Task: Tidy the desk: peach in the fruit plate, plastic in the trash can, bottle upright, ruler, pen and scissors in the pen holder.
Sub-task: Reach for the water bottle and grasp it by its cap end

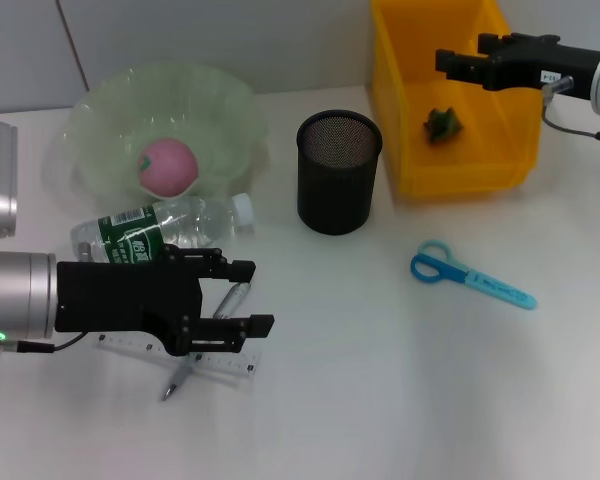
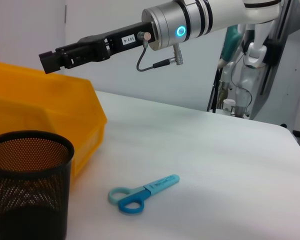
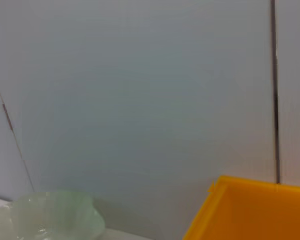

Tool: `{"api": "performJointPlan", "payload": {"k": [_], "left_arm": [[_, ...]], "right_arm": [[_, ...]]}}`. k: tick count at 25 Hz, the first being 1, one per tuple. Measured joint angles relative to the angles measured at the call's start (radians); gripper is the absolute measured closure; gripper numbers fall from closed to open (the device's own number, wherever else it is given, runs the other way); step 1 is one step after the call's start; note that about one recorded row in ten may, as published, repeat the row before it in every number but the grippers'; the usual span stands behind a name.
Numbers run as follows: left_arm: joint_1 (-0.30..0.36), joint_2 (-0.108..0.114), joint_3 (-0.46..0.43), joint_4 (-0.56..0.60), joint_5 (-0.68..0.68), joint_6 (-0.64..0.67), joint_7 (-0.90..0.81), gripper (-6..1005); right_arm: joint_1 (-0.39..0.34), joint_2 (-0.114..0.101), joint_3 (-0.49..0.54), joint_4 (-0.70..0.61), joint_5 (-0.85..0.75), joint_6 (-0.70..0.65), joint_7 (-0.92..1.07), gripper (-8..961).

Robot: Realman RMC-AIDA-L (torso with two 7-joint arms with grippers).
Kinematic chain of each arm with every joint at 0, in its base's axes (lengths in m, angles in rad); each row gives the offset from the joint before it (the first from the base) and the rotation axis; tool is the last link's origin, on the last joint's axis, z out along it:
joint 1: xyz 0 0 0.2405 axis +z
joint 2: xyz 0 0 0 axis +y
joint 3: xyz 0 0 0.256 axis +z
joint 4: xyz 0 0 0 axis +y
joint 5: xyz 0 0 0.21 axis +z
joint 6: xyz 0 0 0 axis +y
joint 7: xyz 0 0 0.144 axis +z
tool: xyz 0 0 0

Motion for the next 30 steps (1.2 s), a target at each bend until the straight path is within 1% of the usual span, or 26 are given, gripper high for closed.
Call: {"api": "performJointPlan", "payload": {"k": [1, 3, 4, 5, 6, 9, 10, 11, 14, 15, 16, 19, 20, 21, 24, 25, 26, 27, 29, 30], "left_arm": [[0.0, 0.0, 0.0, 0.0, 0.001, 0.0, 0.0, 303], [0.0, 0.0, 0.0, 0.003, 0.002, 0.0, -0.001, 303], [-0.001, 0.0, 0.0, 0.007, 0.002, 0.0, -0.002, 303], [0.0, 0.0, 0.0, 0.012, 0.002, 0.0, -0.004, 303], [0.0, 0.0, 0.0, 0.012, 0.002, 0.0, -0.004, 303], [0.002, 0.0, -0.001, 0.014, 0.003, 0.0, -0.005, 303], [0.002, 0.0, -0.001, 0.014, 0.003, 0.0, -0.006, 303], [0.002, 0.0, -0.001, 0.014, 0.003, 0.0, -0.006, 303], [0.002, -0.001, -0.001, 0.014, 0.003, 0.0, -0.007, 302], [0.002, -0.003, -0.001, 0.014, 0.003, 0.0, -0.007, 302], [0.002, -0.003, -0.001, 0.014, 0.003, 0.0, -0.007, 302], [0.002, -0.003, -0.001, 0.014, 0.003, 0.0, -0.007, 302], [0.003, -0.004, -0.001, 0.014, 0.003, 0.0, -0.008, 302], [0.003, -0.004, -0.001, 0.014, 0.003, 0.0, -0.008, 302], [0.003, -0.005, -0.005, 0.014, 0.003, -0.002, -0.009, 302], [0.003, -0.006, -0.011, 0.014, 0.003, -0.002, -0.009, 302], [0.003, -0.006, -0.011, 0.014, 0.003, -0.002, -0.009, 302], [0.003, -0.006, -0.016, 0.014, 0.003, -0.002, -0.009, 302], [0.002, -0.006, -0.02, 0.014, 0.003, -0.001, -0.009, 303], [0.002, -0.006, -0.021, 0.014, 0.003, -0.001, -0.009, 303]], "right_arm": [[0.0, 0.0, 0.0, 0.0, 0.0, 0.0, 0.0, 227], [0.0, -0.006, -0.006, -0.013, -0.011, -0.056, 0.023, 227], [-0.002, -0.012, -0.012, -0.025, -0.024, -0.104, 0.039, 227], [-0.006, -0.022, -0.021, -0.059, -0.057, -0.201, 0.081, 227], [-0.006, -0.022, -0.021, -0.059, -0.057, -0.201, 0.081, 227], [-0.014, -0.029, -0.025, -0.159, -0.138, -0.346, 0.172, 227], [-0.02, -0.03, -0.025, -0.236, -0.194, -0.425, 0.223, 227], [-0.02, -0.03, -0.025, -0.236, -0.194, -0.425, 0.223, 227], [-0.022, -0.031, -0.02, -0.334, -0.249, -0.531, 0.275, 227], [-0.016, -0.035, -0.018, -0.367, -0.267, -0.589, 0.285, 227], [-0.016, -0.035, -0.018, -0.367, -0.267, -0.589, 0.285, 227], [0.002, -0.044, -0.018, -0.384, -0.293, -0.661, 0.287, 227], [0.02, -0.05, -0.024, -0.377, -0.312, -0.698, 0.287, 227], [0.02, -0.05, -0.024, -0.377, -0.312, -0.698, 0.287, 228], [0.048, -0.054, -0.047, -0.347, -0.344, -0.743, 0.277, 228], [0.06, -0.054, -0.073, -0.312, -0.353, -0.751, 0.255, 228], [0.06, -0.054, -0.073, -0.312, -0.353, -0.751, 0.255, 228], [0.062, -0.054, -0.082, -0.296, -0.353, -0.752, 0.24, 228], [0.066, -0.045, -0.081, -0.254, -0.349, -0.747, 0.183, 228], [0.062, -0.032, -0.064, -0.215, -0.331, -0.74, 0.109, 228]]}}
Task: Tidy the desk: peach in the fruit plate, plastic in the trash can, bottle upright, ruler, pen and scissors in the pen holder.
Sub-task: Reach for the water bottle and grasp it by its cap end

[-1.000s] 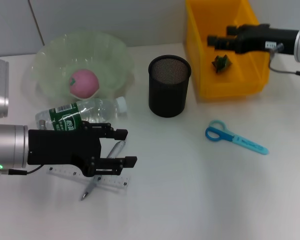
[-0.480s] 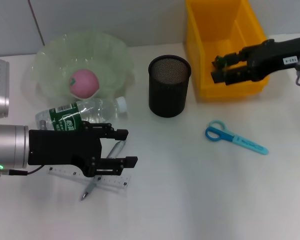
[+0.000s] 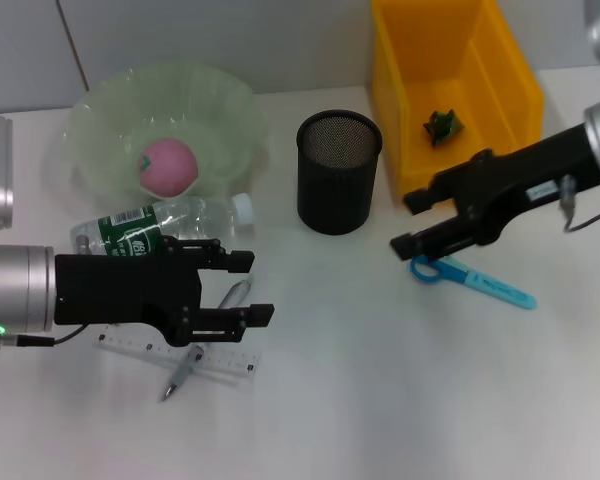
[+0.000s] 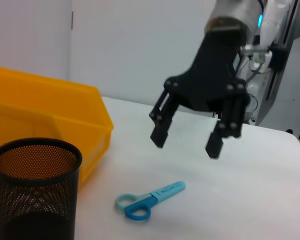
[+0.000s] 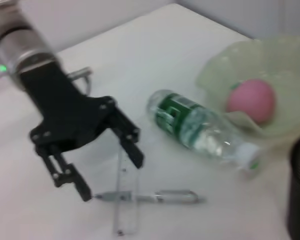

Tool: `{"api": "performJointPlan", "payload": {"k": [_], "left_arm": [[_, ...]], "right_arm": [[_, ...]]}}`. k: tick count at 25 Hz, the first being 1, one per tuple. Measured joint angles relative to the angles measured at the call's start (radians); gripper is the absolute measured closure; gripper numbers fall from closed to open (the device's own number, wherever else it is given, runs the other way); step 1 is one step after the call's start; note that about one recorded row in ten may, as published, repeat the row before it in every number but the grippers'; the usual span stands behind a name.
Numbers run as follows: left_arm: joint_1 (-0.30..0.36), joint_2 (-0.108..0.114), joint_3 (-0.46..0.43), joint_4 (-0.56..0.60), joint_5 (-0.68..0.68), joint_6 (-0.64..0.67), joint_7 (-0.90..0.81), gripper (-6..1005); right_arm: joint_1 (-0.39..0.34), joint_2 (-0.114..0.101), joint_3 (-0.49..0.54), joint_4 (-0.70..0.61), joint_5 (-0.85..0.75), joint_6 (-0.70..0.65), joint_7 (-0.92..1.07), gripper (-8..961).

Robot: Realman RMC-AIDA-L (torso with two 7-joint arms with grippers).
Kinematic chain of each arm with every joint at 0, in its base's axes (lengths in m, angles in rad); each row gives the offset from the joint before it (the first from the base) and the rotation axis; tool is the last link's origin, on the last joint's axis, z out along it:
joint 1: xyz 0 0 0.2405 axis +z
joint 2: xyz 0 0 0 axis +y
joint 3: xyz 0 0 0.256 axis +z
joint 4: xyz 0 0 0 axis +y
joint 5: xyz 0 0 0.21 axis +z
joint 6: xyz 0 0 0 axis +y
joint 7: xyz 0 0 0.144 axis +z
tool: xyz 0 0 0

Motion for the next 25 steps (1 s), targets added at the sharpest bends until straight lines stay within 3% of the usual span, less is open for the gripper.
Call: {"api": "performJointPlan", "payload": {"k": [3, 11, 16, 20, 25], "left_arm": [[0.0, 0.001, -0.001, 0.0, -0.001, 0.0, 0.0, 304], [0.0, 0.004, -0.007, 0.0, -0.007, 0.001, -0.003, 304], [0.0, 0.002, -0.016, -0.002, -0.003, 0.003, -0.003, 303], [-0.004, 0.006, -0.016, -0.007, -0.001, 0.003, -0.003, 303], [-0.004, 0.014, -0.016, -0.005, 0.0, 0.003, -0.003, 303]], "right_arm": [[-0.011, 0.01, 0.021, 0.052, 0.033, 0.005, -0.093, 228], [-0.071, 0.015, 0.11, 0.358, 0.114, 0.091, -0.502, 228], [-0.101, 0.015, 0.233, 0.558, 0.137, 0.128, -0.721, 228], [-0.143, 0.035, 0.302, 0.605, 0.14, 0.127, -0.828, 228], [-0.162, 0.04, 0.312, 0.606, 0.15, 0.123, -0.843, 228]]}}
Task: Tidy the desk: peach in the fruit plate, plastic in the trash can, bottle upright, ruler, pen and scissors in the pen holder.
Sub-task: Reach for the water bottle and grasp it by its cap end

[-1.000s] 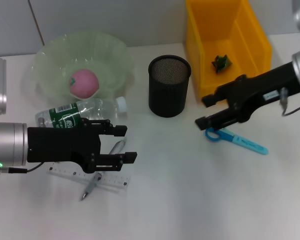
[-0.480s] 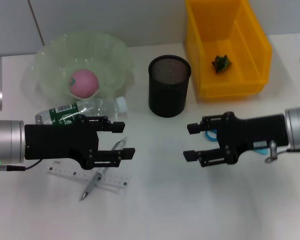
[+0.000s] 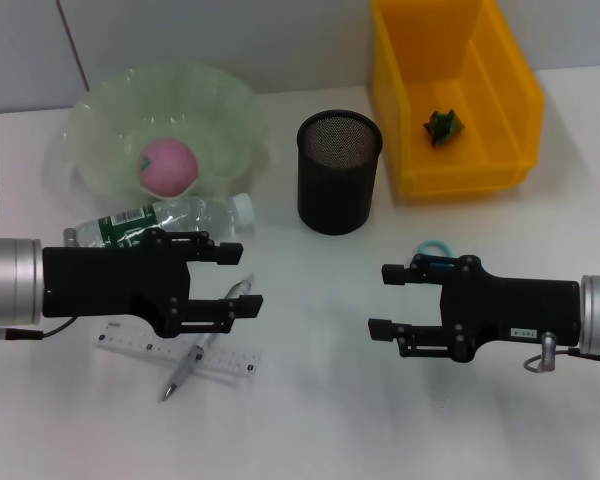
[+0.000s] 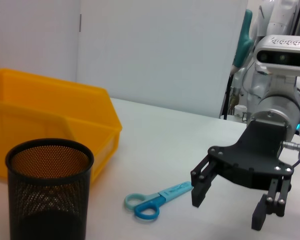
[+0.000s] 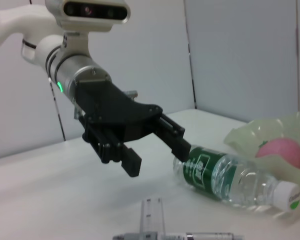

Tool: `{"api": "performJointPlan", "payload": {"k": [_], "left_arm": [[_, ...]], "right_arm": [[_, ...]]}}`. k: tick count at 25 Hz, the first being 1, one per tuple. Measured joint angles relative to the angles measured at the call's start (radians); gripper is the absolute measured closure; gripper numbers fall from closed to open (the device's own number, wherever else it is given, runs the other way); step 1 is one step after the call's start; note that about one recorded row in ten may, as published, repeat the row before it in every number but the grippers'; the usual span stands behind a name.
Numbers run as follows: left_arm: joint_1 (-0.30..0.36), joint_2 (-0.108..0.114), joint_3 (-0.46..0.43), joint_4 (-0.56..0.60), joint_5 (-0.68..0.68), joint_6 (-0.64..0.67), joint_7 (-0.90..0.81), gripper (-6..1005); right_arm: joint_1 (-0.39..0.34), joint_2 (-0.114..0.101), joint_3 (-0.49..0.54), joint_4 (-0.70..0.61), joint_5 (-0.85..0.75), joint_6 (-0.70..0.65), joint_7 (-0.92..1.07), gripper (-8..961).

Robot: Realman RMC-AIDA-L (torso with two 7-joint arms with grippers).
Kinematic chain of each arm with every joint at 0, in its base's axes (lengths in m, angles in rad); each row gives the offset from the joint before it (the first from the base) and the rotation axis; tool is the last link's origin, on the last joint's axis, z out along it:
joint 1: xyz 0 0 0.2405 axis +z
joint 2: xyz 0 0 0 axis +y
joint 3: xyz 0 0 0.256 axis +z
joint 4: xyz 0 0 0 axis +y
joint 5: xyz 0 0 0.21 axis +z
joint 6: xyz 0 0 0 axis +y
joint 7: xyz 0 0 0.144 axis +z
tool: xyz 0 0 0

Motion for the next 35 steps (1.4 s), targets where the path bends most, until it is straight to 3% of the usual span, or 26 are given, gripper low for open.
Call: {"api": "performJointPlan", "payload": {"k": [6, 13, 17, 19, 24, 31, 35], "left_arm": [[-0.001, 0.009, 0.0, 0.023, 0.037, -0.004, -0.013, 303], [-0.003, 0.011, -0.061, 0.23, 0.231, -0.022, -0.129, 302], [-0.026, -0.004, -0.074, 0.342, 0.369, -0.027, -0.188, 302], [-0.073, -0.028, -0.088, 0.393, 0.51, -0.034, -0.241, 302], [-0.124, -0.063, -0.084, 0.436, 0.676, -0.027, -0.277, 296], [-0.153, -0.068, -0.061, 0.46, 0.719, -0.034, -0.312, 189], [-0.222, -0.07, -0.054, 0.416, 0.84, -0.064, -0.372, 189]], "right_arm": [[-0.01, 0.0, 0.001, 0.001, 0.016, -0.006, 0.001, 228], [-0.013, -0.001, 0.002, 0.001, 0.016, 0.005, 0.012, 229], [-0.013, -0.001, 0.003, 0.0, 0.016, 0.002, 0.024, 229], [-0.013, -0.001, 0.003, 0.0, 0.017, 0.001, 0.028, 229], [-0.015, -0.002, 0.007, -0.001, 0.017, -0.001, 0.04, 229], [-0.017, -0.002, 0.014, -0.004, 0.017, -0.003, 0.042, 229], [-0.015, -0.002, 0.014, -0.004, 0.017, -0.003, 0.043, 229]]}}
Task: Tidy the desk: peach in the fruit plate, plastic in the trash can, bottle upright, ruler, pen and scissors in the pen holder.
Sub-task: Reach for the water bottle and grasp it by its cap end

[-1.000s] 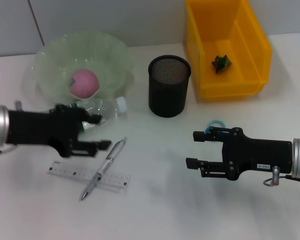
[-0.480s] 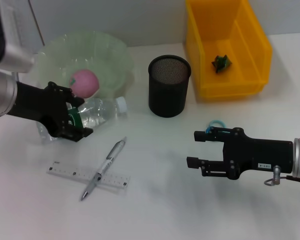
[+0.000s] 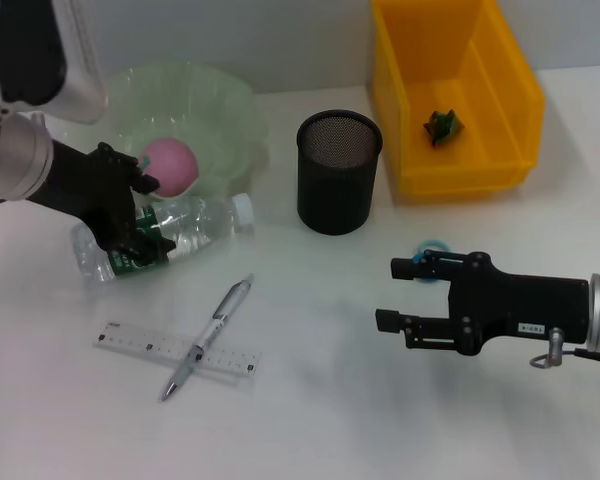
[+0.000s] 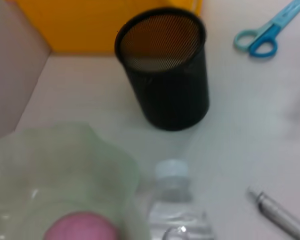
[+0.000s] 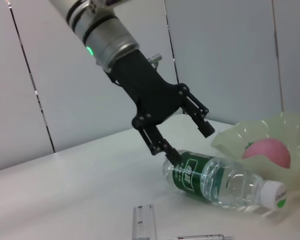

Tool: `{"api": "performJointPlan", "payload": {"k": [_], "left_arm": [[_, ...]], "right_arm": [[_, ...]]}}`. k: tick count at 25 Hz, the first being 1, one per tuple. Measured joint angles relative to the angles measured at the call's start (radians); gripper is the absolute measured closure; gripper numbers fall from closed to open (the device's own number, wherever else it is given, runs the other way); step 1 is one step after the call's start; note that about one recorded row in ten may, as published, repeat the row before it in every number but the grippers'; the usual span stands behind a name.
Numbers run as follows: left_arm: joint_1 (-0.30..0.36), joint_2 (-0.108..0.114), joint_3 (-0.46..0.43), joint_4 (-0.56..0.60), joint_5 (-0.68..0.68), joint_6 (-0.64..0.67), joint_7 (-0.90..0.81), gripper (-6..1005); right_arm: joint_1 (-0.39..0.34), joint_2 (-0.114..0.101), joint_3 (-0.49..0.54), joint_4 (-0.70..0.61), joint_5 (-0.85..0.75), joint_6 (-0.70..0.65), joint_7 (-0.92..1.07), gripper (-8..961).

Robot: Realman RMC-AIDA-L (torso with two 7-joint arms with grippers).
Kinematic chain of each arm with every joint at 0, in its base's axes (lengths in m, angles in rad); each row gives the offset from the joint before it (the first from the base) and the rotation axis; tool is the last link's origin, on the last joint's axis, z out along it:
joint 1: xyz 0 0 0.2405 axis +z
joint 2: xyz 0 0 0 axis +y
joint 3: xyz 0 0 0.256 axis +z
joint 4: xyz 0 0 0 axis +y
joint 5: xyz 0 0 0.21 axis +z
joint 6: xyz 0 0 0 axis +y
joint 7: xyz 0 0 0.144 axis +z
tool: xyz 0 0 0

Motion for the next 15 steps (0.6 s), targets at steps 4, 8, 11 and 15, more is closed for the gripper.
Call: {"api": "performJointPlan", "payload": {"k": [4, 8, 11, 15], "left_arm": [[-0.032, 0.0, 0.002, -0.047, 0.044, -0.017, -0.016, 189], [-0.059, 0.0, 0.002, -0.08, 0.082, -0.024, -0.027, 189], [-0.065, -0.001, 0.008, -0.085, 0.093, -0.028, -0.033, 189], [-0.067, -0.002, 0.038, -0.107, 0.112, -0.064, -0.044, 189]], "right_arm": [[0.004, 0.0, 0.0, -0.001, 0.0, 0.0, 0.0, 229], [0.006, 0.0, -0.001, -0.002, 0.0, -0.001, 0.0, 229], [0.006, 0.0, 0.0, -0.002, 0.0, -0.001, 0.0, 229], [0.003, 0.0, 0.001, -0.002, 0.005, -0.001, 0.0, 229]]}}
